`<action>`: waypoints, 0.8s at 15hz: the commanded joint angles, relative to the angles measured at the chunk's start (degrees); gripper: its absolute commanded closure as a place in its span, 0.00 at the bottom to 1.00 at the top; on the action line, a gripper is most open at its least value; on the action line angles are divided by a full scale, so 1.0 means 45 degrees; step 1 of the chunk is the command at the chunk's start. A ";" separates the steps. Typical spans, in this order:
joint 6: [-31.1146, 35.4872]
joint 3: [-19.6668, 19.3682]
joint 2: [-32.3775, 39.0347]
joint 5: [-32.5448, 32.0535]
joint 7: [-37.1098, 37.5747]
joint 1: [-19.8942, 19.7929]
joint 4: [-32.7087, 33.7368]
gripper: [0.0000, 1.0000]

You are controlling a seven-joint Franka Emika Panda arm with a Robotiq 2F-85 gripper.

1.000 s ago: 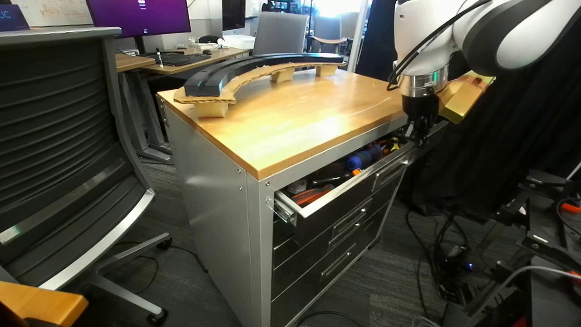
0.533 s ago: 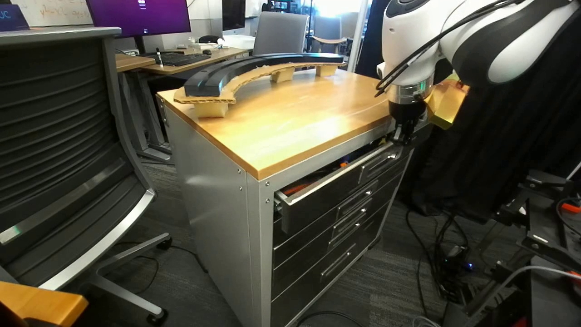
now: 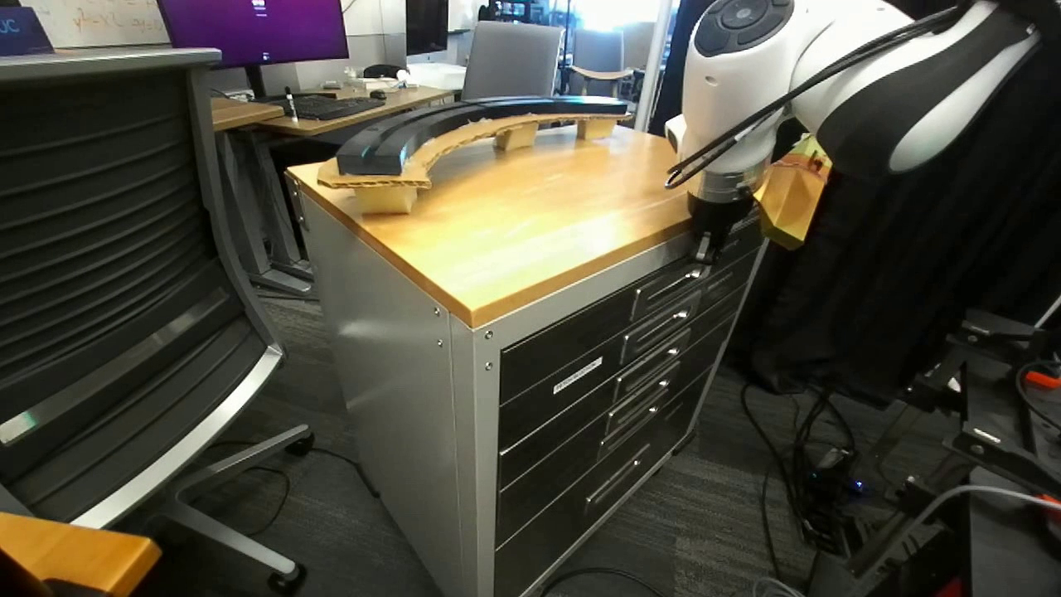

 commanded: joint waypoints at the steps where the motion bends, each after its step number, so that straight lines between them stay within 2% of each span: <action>1: 0.0131 0.0373 -0.1208 0.0022 -0.0183 -0.0310 -0.0162 0.62; 5: -0.0105 0.1019 -0.3110 0.2541 -0.2050 -0.0975 -0.0615 0.34; 9: -0.0290 0.1339 -0.4692 0.5448 -0.4622 -0.1220 -0.0101 0.01; 12: -0.0613 0.1503 -0.5887 0.7377 -0.5886 -0.1186 0.0709 0.00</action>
